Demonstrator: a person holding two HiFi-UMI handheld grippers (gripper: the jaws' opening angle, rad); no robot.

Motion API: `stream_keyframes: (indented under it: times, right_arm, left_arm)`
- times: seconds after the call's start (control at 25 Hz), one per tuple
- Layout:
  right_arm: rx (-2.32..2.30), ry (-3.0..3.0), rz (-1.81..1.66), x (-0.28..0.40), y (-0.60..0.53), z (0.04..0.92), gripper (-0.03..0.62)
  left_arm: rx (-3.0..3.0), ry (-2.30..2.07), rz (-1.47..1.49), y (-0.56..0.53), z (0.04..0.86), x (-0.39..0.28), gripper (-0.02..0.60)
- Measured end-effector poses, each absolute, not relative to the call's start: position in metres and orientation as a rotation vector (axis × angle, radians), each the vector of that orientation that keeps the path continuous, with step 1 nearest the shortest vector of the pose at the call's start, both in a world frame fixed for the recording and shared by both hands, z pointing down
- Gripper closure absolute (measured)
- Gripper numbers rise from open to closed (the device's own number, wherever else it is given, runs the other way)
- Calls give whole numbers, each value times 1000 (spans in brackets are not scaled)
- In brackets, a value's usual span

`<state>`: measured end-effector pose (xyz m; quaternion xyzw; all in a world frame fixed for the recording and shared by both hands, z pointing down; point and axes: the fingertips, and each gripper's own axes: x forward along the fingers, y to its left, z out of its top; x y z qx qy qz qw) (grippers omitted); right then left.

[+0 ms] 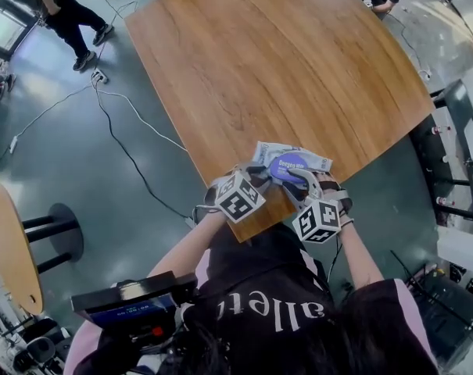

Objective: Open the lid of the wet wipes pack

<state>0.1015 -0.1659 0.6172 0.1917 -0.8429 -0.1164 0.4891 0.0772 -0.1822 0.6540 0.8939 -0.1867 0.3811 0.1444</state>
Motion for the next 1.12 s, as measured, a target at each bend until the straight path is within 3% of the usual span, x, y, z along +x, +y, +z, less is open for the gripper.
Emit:
stream_keyframes:
  times: [0.24,0.6,1.12]
  right_arm:
    - [444,-2028,-344,102,-172,612,465]
    - [821,-2173,-222,119,-234,553,465]
    - [974,-2109,144,148,-302,604,447]
  left_arm:
    - [2571,-533,1097,-182,655,77,460]
    - [2575,-534,1097,-182,655,76,460]
    - [2581,-539,1099,-186,656,75,460]
